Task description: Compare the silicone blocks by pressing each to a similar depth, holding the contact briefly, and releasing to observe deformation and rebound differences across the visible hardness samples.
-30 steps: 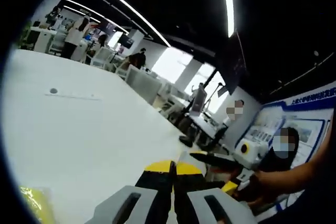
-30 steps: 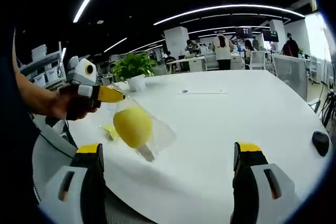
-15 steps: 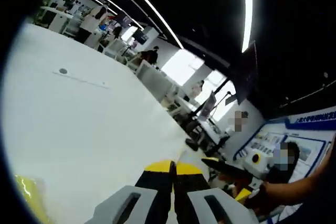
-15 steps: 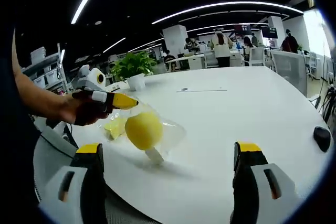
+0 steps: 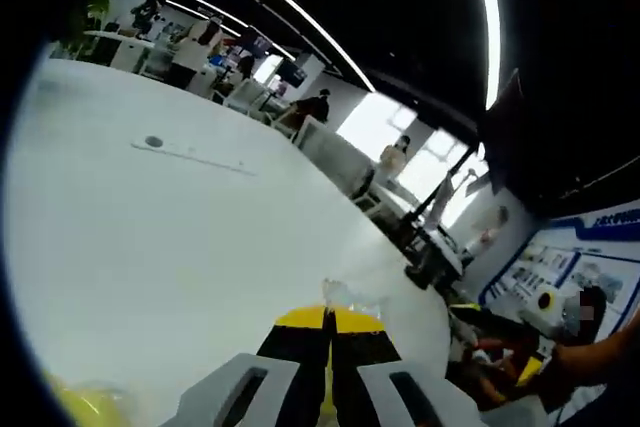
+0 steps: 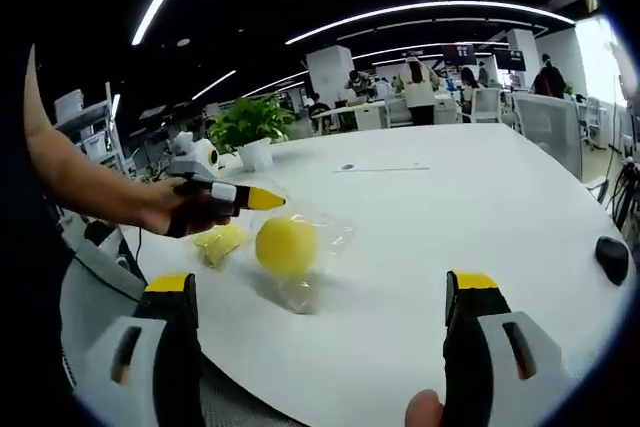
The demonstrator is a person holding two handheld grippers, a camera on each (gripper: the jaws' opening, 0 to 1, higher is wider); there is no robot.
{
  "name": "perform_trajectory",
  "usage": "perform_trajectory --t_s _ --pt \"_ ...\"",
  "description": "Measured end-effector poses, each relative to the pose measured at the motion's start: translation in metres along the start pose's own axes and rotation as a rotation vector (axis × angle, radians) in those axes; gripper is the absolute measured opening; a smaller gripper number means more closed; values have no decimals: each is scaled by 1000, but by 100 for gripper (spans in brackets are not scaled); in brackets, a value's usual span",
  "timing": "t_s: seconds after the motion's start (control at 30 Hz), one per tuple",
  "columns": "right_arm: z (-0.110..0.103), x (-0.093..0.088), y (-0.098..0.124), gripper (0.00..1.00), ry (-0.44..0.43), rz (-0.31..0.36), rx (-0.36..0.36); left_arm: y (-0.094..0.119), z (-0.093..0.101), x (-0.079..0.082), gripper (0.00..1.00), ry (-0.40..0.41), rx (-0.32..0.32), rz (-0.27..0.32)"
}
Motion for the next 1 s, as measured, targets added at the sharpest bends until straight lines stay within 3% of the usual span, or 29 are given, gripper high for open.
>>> perform_trajectory --t_s 0.17,0.27,0.4,0.43,0.6,0.73,0.83,0.93,1.0 --pt "0 -3 0 97 -10 -13 1 -4 -19 -5 0 32 44 -23" --pt "0 -5 -3 97 -15 -21 0 -6 -27 -8 0 6 70 -50" --pt "-1 -4 -6 97 -37 -16 0 -7 -34 -11 0 38 105 -44" --pt "-2 -4 -6 97 -40 -15 1 -6 -36 -13 0 26 133 -62" --pt "-4 -3 -9 97 -31 -19 7 -6 -42 -17 0 28 157 -85" --pt "-2 -2 -9 97 -34 -19 3 -6 -49 -22 0 -41 225 -168" --pt "-2 -2 -7 97 -31 -18 2 -7 -49 -21 3 -63 245 -173" --pt "-2 -3 -6 97 -36 -19 0 -7 -50 -16 10 -163 282 -247" --pt "-2 -4 -5 97 -33 -21 0 -7 -55 -14 15 -121 304 -244"
Point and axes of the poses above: the point that each gripper's makers call its tool centre point, and the gripper's own axes: y roughly backward along the fingers, z roughly to its right, x roughly out of its top, the point moved 9 cm from there along y, roughly backward along the fingers, and after that the axes turned 13 degrees about -x, right-handed, at the moved point
